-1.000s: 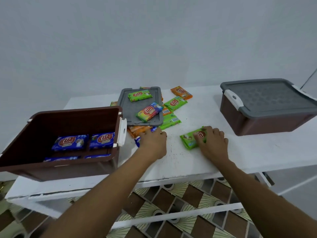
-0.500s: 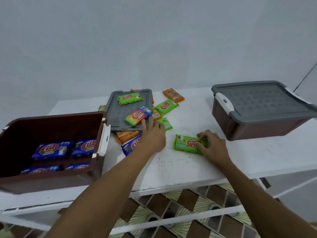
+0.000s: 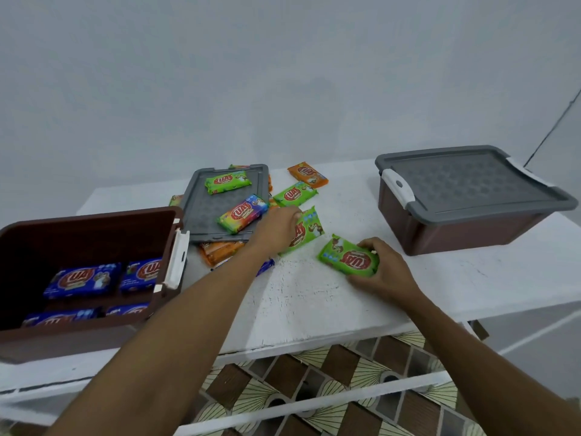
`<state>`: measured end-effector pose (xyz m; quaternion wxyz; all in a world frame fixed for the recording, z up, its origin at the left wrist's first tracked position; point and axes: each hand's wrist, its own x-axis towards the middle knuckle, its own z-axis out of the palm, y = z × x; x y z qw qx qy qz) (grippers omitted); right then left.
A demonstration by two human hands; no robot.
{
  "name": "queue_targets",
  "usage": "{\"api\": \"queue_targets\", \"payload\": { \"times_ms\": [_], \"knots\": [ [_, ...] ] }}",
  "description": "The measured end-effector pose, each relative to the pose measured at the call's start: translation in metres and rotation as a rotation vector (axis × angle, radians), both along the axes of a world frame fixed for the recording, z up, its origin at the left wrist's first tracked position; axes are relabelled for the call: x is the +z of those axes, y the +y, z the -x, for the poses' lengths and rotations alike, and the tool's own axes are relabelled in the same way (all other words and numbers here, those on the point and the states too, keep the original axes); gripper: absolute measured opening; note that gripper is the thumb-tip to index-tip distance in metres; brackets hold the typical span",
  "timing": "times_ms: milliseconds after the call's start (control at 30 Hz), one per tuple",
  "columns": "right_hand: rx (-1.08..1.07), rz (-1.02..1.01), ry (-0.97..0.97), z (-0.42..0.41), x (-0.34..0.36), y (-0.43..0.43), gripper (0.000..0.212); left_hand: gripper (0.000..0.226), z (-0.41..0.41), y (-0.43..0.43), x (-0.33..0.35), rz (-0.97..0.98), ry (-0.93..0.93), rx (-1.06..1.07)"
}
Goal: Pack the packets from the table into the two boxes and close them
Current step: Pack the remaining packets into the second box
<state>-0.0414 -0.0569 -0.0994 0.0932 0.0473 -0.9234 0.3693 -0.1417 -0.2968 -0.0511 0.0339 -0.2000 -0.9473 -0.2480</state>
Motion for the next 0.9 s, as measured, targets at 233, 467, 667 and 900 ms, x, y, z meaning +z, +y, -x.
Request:
{"api": "queue_targets", "payload": {
  "times_ms": [233,467,667,900],
  "knots": [
    [-0.097,0.431,-0.117,0.01,0.025,-0.011,0.075,0.035,0.002,-0.013,0.043,-0.166,-0.23,-0.008],
    [-0.165,0.652,-0.11,0.026,0.053,-0.056,0.058,0.034,-0.003,-0.064,0.093,-0.209,-0.199,0.012],
    [0.132,0.704,-0.07,0.042,0.115,-0.121,0.029,0.022,-0.026,-0.148,0.135,-0.271,-0.125,-0.08],
    [0.279,0.535,-0.217,0.05,0.18,-0.253,0.031,0.079,-0.063,-0.282,0.145,0.045,-0.249,-0.041]
  ]
}}
